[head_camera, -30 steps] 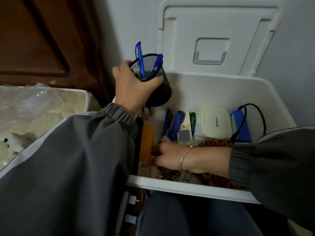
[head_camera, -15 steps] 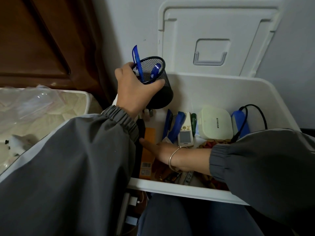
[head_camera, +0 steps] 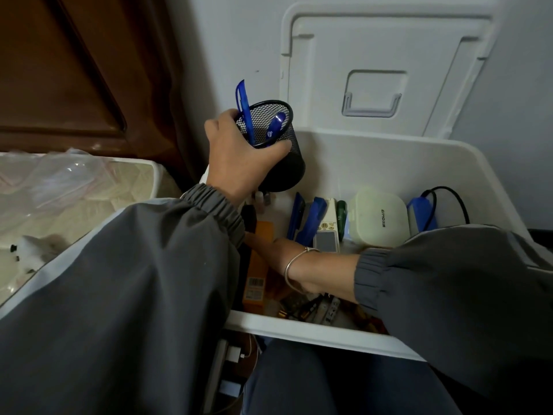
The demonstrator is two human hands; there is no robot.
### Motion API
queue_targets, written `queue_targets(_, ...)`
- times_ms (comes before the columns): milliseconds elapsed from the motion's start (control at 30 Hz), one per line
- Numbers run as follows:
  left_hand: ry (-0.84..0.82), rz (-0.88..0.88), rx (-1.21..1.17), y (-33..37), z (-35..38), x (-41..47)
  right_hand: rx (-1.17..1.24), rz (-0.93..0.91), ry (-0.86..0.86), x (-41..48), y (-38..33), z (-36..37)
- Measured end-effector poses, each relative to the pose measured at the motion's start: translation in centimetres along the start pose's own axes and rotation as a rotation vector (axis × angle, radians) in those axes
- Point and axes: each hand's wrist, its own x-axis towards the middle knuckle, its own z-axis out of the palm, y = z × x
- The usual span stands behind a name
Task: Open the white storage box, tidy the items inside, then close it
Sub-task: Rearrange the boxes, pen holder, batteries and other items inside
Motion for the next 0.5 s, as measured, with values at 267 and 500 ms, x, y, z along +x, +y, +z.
queue_targets(267,-0.005,0.002,0.008,0.0,0.1,-0.1,-0.259,-0.143,-0.124,0.3,1.6,-2.7)
queue_targets(500,-0.002,0.000,0.022,-0.1,0.1,-0.1,-1.026,-0.624,0.204,1.4,1.5,-6.9)
